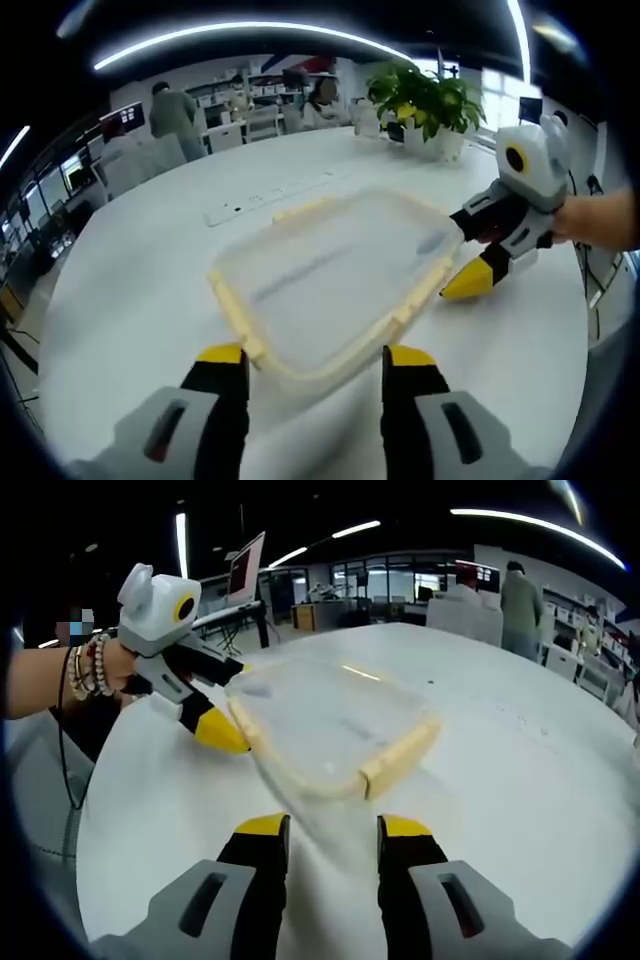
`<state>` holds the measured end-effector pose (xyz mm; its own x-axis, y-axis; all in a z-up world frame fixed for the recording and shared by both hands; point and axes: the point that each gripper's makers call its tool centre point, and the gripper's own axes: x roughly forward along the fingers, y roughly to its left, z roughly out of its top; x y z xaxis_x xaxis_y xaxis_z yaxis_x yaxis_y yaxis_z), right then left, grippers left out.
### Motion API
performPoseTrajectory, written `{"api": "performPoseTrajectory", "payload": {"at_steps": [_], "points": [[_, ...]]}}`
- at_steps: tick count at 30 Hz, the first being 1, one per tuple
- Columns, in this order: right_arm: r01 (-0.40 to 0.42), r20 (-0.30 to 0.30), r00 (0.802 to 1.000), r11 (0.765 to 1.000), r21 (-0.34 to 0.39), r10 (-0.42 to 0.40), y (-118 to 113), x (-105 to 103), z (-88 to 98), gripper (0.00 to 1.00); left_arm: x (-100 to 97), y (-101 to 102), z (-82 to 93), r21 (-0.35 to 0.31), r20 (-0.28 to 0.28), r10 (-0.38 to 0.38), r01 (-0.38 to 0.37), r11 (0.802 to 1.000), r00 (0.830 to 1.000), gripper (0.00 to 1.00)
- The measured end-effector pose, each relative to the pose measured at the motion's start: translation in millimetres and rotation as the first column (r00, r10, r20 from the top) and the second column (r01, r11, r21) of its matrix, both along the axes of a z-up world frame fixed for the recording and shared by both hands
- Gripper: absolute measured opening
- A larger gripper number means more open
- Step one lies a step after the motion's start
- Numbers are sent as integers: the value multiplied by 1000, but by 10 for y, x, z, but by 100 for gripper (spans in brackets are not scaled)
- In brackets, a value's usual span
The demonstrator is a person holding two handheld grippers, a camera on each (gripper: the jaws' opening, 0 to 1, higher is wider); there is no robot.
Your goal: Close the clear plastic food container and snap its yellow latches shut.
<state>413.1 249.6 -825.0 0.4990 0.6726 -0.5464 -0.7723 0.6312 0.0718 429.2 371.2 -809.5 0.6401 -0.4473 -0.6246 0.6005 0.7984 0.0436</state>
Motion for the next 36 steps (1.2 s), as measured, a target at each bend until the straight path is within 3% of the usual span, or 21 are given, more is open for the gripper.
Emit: {"api": "performPoseTrajectory", "payload": {"at_steps": [5,10,17,21,23,25,30,34,36], "points": [[17,1,1000,1000,5,-17,-60,-44,65,35,-66,43,67,-16,15,16,-16,1000,1000,59],[46,18,999,999,12,-46,-190,-117,221,39,-160,96,239,-41,63,34,-32,999,997,70],[106,71,991,993,53,-110,-343,-286,535,45,-381,203,759,-153,196,89,-59,987,977,81],[151,121,979,984,92,-161,-429,-464,769,47,-573,393,1034,-167,273,125,-81,983,954,82],[173,138,973,979,105,-186,-462,-563,857,47,-708,455,1123,-179,283,122,-73,981,951,82],[181,152,969,978,102,-195,-473,-683,899,47,-844,459,1231,-262,275,131,-56,963,953,85],[204,178,960,975,87,-216,-510,-921,990,47,-1110,681,1330,-234,310,132,-59,970,942,85],[248,177,949,965,84,-259,-567,-1094,1039,51,-1306,810,1356,-240,305,138,-64,969,942,84],[262,186,944,962,79,-272,-592,-1186,1067,50,-1401,901,1414,-253,337,156,-70,965,929,84]]}}
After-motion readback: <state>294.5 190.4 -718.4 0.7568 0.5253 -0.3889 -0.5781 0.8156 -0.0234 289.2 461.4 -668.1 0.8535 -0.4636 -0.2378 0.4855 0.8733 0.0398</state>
